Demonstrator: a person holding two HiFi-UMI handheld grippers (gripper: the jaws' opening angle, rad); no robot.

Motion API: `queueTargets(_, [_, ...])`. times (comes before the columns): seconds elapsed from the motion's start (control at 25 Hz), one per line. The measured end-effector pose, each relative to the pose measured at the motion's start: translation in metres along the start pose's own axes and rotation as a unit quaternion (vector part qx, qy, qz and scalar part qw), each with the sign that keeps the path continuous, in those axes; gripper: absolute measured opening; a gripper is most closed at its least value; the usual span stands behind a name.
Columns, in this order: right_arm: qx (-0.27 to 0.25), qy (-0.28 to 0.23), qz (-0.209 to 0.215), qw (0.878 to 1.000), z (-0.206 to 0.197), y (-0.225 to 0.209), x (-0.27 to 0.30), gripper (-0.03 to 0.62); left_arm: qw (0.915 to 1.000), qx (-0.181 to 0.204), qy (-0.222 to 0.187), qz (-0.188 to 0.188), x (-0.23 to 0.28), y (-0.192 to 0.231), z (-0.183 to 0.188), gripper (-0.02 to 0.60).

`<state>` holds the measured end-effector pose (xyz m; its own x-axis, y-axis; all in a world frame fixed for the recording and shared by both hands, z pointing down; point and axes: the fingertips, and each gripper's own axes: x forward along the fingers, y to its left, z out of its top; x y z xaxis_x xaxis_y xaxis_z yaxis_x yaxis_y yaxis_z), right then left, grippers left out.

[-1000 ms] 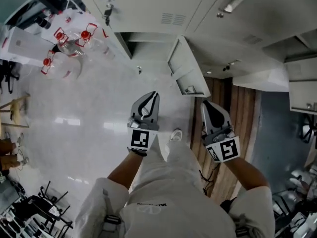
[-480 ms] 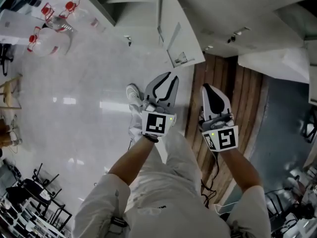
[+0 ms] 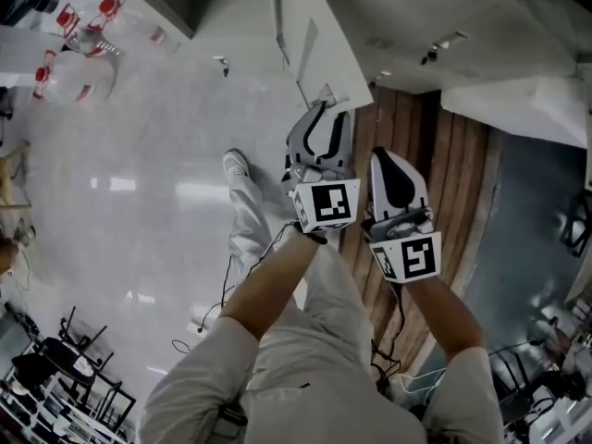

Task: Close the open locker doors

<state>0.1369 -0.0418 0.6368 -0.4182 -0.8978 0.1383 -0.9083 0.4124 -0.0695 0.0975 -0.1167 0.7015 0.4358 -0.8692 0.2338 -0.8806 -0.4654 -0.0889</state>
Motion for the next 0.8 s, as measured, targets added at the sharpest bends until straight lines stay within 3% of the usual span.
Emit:
queueTargets(0.12, [-0.016, 0.01, 0.022, 1.0, -0.011, 0.004, 0.008, 0.02, 0.9997, -0.013, -0.022, 0.005, -0.007, 0.013, 0.002, 0.096])
queueTargets(0.28, [-0.007, 0.042, 0.072, 0.996, -0.045, 0.02, 0.03, 0.028, 0.9971, -0.068, -0.032, -0.013, -0.035, 0.051, -0.007, 0.087])
queueTargets(0.36, [-0.003, 0.052, 0.097, 0.994, -0.063, 0.037, 0.049, 0.043, 0.996, -0.075, -0.026, -0.039, -0.045, 0.074, -0.013, 0.087])
queueTargets(0.56, [-0.038, 0.061, 0.163, 0.984, -0.094, 0.096, 0.104, 0.09, 0.9924, -0.054, -0.025, -0.108, -0.058, 0.122, -0.022, 0.087])
queueTargets(0.8, [-0.076, 0.04, 0.21, 0.974, -0.095, 0.145, 0.173, 0.129, 0.9787, -0.05, -0.023, -0.198, -0.059, 0.154, -0.027, 0.092])
